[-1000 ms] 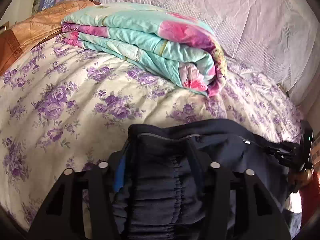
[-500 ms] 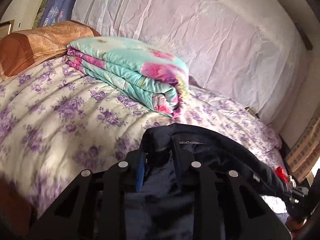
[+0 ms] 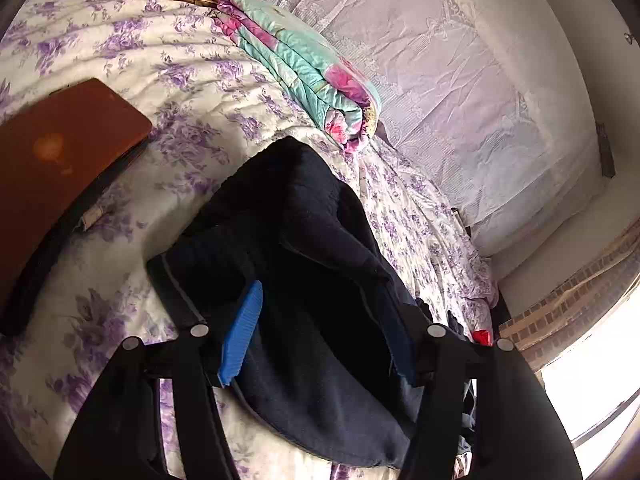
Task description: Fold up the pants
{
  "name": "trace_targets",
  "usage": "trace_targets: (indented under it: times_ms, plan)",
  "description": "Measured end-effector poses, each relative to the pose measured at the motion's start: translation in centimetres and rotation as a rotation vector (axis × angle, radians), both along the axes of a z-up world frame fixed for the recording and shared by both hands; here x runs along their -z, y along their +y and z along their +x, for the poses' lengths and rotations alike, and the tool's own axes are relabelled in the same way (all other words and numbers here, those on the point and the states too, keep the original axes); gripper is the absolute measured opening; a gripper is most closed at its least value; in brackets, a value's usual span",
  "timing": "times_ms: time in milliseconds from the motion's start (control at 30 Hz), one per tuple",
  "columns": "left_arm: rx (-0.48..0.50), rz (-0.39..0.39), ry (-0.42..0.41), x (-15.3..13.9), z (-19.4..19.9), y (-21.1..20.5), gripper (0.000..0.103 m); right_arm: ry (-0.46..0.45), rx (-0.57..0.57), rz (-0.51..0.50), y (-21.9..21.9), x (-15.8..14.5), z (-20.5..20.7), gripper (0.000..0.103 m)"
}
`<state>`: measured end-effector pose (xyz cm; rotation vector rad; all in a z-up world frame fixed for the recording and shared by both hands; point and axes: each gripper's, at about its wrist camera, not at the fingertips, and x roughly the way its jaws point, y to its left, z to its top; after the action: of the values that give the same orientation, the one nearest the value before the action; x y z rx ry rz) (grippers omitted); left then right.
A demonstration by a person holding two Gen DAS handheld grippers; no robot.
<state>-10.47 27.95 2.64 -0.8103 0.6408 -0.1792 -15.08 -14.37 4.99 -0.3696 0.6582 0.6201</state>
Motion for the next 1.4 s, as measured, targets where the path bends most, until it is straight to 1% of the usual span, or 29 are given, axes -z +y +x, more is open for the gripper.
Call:
trace_targets:
  times_ms: [100, 133, 167, 267, 300, 333, 433, 500, 533, 567, 600, 667, 700, 733, 767, 800, 900, 967, 1000, 1033, 1100, 1133, 1167, 1200, 1233, 1267, 1333, 1367, 1400]
  plan:
    - [-0.014, -0.026, 0.009, -0.8, 0.5, 0.1, 0.058, -0.024, -0.001, -0.008, 0.1, -0.2, -0.3, 0.006]
    - [-0.031, -0.04, 0.021, -0.9, 0.8, 0.2, 0.067, -0.028, 0.001, -0.008, 0.1, -0.2, -0.4, 0.006]
    - [-0.044, -0.052, 0.035, -1.0, 1.0, 0.3, 0.072, -0.029, 0.001, -0.008, 0.0, -0.3, -0.4, 0.006]
    - [-0.044, -0.134, 0.044, -0.9, 0.8, 0.7, 0.074, -0.031, 0.006, -0.001, -0.1, -0.5, -0.5, 0.006]
    - [-0.045, -0.152, 0.038, -1.0, 0.5, 0.7, 0.076, -0.03, 0.006, 0.0, -0.2, -0.5, -0.5, 0.006]
    - [-0.053, -0.169, 0.032, -1.0, 0.0, 0.8, 0.083, -0.029, 0.006, 0.001, -0.2, -0.5, -0.5, 0.006]
    - [-0.091, -0.202, 0.051, -0.5, -1.4, 1.1, 0.085, -0.025, 0.003, 0.003, -0.3, -0.1, -0.5, 0.006]
    - [-0.09, -0.208, 0.075, 0.0, -1.4, 1.0, 0.084, -0.019, 0.004, 0.005, -0.4, 0.2, -0.5, 0.006]
    - [-0.089, -0.188, 0.097, 0.3, -1.0, 0.8, 0.083, -0.015, 0.004, 0.01, -0.4, 0.3, -0.4, 0.006]
    - [-0.091, -0.178, 0.11, 0.5, -0.7, 0.7, 0.078, -0.012, 0.004, 0.014, -0.5, 0.4, -0.3, 0.006]
    - [-0.097, -0.162, 0.126, 0.7, -0.3, 0.4, 0.076, -0.009, 0.005, 0.018, -0.5, 0.4, -0.3, 0.006]
    - [-0.122, -0.122, 0.132, 0.6, 0.2, 0.2, 0.069, -0.008, 0.006, 0.025, -0.5, 0.4, -0.3, 0.006]
    - [-0.128, -0.083, 0.135, 0.3, 0.6, 0.1, 0.062, -0.01, 0.007, 0.025, -0.5, 0.4, -0.3, 0.006]
    - [-0.135, -0.038, 0.156, 0.1, 1.1, -0.1, 0.05, -0.012, 0.006, 0.025, -0.5, 0.4, -0.4, 0.006]
    - [-0.147, -0.007, 0.167, 0.0, 1.3, -0.1, 0.033, -0.015, 0.006, 0.024, -0.5, 0.2, -0.4, 0.006]
    - [-0.157, 0.025, 0.171, -0.2, 1.3, 0.0, 0.027, -0.018, 0.006, 0.025, -0.4, 0.1, -0.5, 0.006]
    - [-0.16, 0.046, 0.133, -1.3, 0.1, 0.5, 0.026, -0.027, 0.002, 0.04, -0.5, -0.6, -1.1, 0.006]
    - [-0.174, 0.129, 0.104, -3.0, -1.4, 0.2, 0.026, -0.024, -0.028, 0.053, -0.3, -1.3, -2.2, 0.006]
    - [-0.18, 0.19, 0.1, -3.7, -2.1, -0.1, 0.026, -0.017, -0.045, 0.053, -0.1, -1.4, -2.7, 0.006]
    - [-0.187, 0.278, 0.11, -4.2, -3.0, -0.6, 0.026, 0.003, -0.061, 0.055, 0.1, -1.2, -3.1, 0.006]
    - [-0.189, 0.363, 0.147, -3.7, -3.5, -1.2, 0.026, 0.058, -0.089, 0.047, 0.7, -0.1, -3.7, 0.006]
    - [-0.181, 0.39, 0.188, -2.5, -3.6, -1.1, 0.026, 0.072, -0.091, 0.024, 0.9, 1.0, -3.9, 0.006]
    - [-0.171, 0.385, 0.224, -1.1, -3.2, -0.8, 0.027, 0.075, -0.09, 0.01, 1.0, 1.8, -3.9, 0.007]
    - [-0.168, 0.365, 0.231, -0.2, -2.9, -0.5, 0.028, 0.082, -0.089, 0.013, 1.1, 2.4, -3.8, 0.007]
    - [-0.178, 0.337, 0.218, 0.3, -3.0, 0.0, 0.036, 0.097, -0.083, 0.032, 0.9, 2.7, -3.5, 0.007]
    - [-0.197, 0.337, 0.215, 0.2, -3.1, 0.4, 0.043, 0.107, -0.079, 0.041, 0.9, 2.6, -3.4, 0.007]
    - [-0.236, 0.353, 0.201, -0.9, -3.8, 0.7, 0.042, 0.123, -0.077, 0.052, 0.8, 2.4, -3.2, 0.008]
    - [-0.296, 0.39, 0.186, -2.0, -4.7, 0.8, 0.041, 0.123, -0.077, 0.056, 0.8, 2.5, -3.2, 0.008]
    - [-0.366, 0.423, 0.15, -3.4, -5.9, 0.8, 0.041, 0.119, -0.075, 0.061, 0.7, 2.7, -3.3, 0.008]
